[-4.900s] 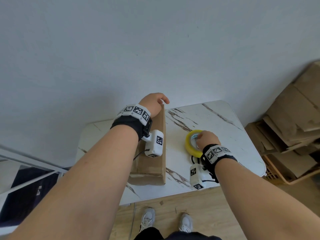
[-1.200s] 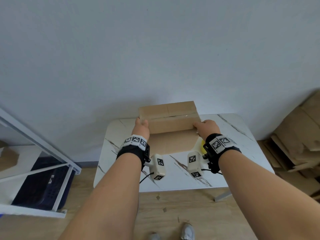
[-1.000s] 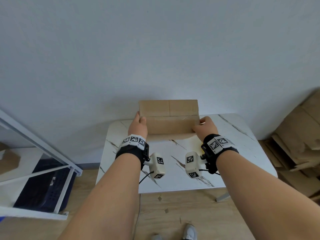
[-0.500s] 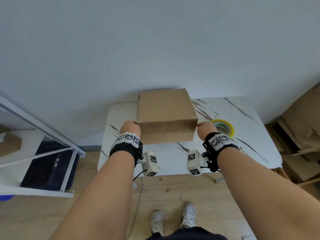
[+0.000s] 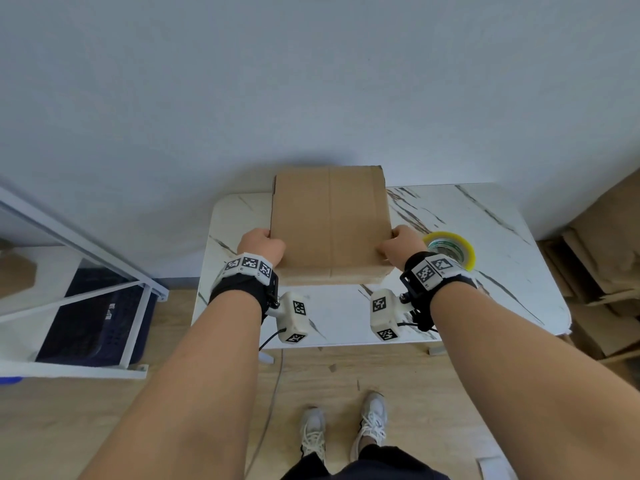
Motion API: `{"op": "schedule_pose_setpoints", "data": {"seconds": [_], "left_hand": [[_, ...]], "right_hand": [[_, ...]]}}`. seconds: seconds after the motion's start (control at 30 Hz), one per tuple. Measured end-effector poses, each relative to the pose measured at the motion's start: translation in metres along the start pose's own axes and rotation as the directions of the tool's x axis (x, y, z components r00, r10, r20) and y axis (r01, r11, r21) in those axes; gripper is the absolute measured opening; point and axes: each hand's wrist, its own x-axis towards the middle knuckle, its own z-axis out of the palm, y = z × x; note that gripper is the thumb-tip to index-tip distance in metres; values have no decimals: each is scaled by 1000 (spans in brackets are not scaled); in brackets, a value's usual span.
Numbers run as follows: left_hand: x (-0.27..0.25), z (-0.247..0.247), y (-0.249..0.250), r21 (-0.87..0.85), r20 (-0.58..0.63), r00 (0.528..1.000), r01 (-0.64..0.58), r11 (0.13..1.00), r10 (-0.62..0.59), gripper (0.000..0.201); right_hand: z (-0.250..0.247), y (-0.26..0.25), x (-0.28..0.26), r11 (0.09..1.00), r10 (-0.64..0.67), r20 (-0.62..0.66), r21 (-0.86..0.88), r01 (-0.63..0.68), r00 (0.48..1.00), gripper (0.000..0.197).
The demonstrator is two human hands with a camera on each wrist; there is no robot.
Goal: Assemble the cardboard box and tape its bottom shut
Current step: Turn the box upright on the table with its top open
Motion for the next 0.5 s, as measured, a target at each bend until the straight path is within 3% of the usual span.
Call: {"op": "schedule_pose_setpoints", "data": {"seconds": [0.13,0.23,0.5], "left_hand": [[3,-10,3,-62,-94,995,-31,998,25,31],[9,-12,6,4,-122,991,-64,998,64,33],[38,1,-10,-51,14,1000,29,998,-28,28]], "right_hand": [[-5,-8,-2,998,-57,-52,9,58,997,39],[-6,-14,2,997,-70,-100,9,71,993,41],[27,-22,22,995,44,21,85,-46,999,57]]}}
